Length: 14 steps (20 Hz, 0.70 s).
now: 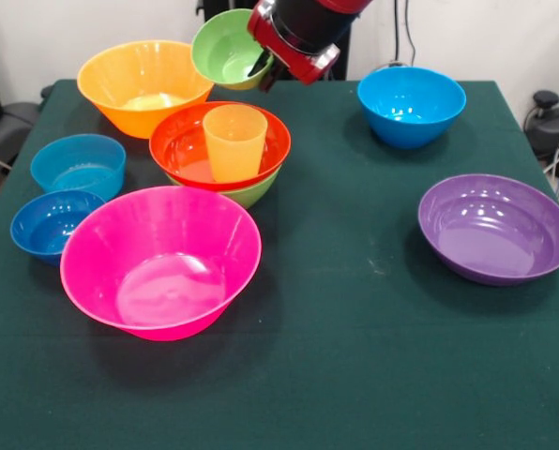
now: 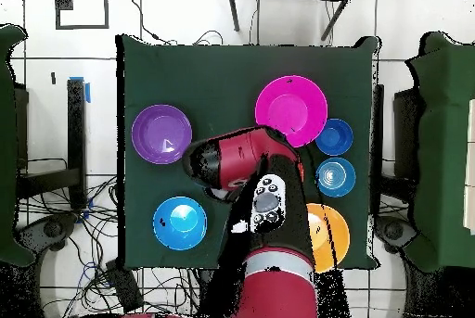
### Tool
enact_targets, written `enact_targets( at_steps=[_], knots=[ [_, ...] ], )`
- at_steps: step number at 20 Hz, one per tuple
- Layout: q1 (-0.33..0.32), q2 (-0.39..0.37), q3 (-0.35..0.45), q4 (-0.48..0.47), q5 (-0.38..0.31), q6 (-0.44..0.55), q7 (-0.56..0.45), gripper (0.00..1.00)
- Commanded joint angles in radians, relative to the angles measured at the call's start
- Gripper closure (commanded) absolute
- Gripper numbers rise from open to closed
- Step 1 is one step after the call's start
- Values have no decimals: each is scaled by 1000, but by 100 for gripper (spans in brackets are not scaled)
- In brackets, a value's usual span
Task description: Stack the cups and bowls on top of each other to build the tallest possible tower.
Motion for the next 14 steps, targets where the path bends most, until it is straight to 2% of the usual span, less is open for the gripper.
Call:
enact_targets(
  at_steps=[1, 5, 14],
  knots=[
    [-36, -3, 152, -54, 3, 90, -291, 100],
    [-49, -3, 174, -78, -5, 81, -286, 100],
    [-55, 8, 203, -168, -5, 131, -242, 100]
  ],
)
